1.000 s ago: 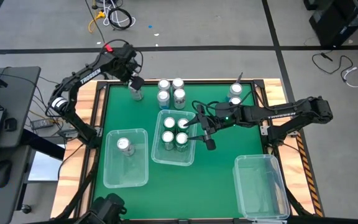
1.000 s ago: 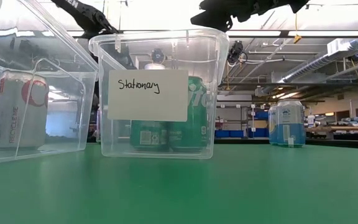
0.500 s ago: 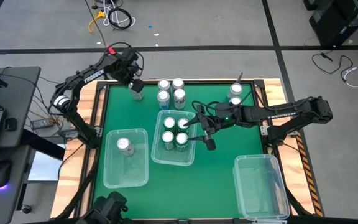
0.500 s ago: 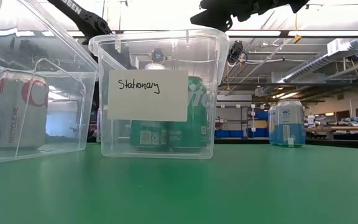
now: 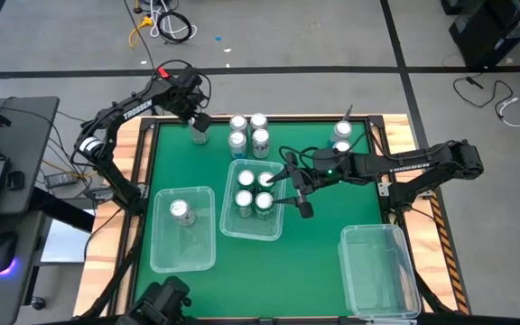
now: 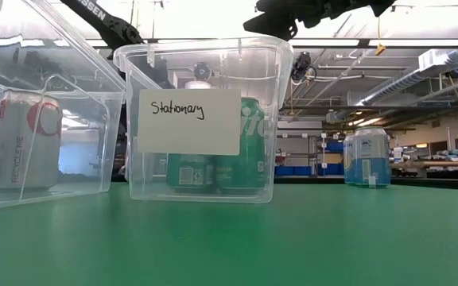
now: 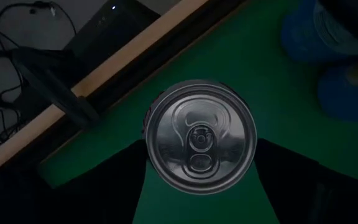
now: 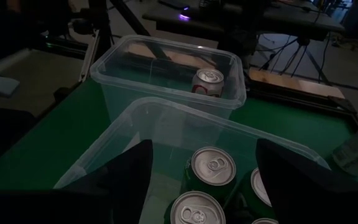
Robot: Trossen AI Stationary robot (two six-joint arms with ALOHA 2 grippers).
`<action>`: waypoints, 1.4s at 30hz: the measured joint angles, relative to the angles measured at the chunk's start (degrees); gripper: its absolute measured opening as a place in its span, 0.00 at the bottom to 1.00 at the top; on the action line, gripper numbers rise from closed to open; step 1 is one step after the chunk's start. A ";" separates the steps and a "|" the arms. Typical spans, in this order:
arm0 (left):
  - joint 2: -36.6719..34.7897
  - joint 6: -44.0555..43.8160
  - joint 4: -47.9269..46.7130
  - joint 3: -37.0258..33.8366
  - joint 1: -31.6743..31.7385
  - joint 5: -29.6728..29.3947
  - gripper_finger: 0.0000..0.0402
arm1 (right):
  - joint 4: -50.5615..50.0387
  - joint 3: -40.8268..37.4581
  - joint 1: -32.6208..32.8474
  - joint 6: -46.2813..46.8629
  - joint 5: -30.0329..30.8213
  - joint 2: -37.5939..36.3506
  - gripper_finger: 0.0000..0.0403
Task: Sort soda cans
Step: Put the silver soda can into the bottom left bin
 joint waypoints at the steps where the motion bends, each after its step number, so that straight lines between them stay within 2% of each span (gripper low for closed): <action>1: 0.01 0.10 -0.03 0.00 0.00 0.29 0.73 | 0.00 0.00 0.01 0.00 0.00 0.00 0.68; 18: -0.03 0.29 1.53 -2.51 -0.76 1.34 0.73 | -0.02 0.00 -0.01 -0.04 0.00 0.00 0.68; 21: -0.03 0.34 1.29 -2.44 -0.81 1.24 0.70 | -0.02 0.00 -0.01 -0.11 0.00 0.00 0.68; 27: 0.45 2.43 -3.20 1.69 -0.81 1.00 0.55 | -0.02 0.00 0.01 -0.15 0.00 0.00 0.68; 32: 0.73 3.07 -6.65 5.18 -1.02 1.61 0.54 | -0.04 0.00 -0.01 -0.15 0.00 0.00 0.68; 42: 0.32 3.95 -12.78 5.59 -2.35 1.01 0.54 | -0.16 0.00 0.01 -0.17 0.00 0.00 0.67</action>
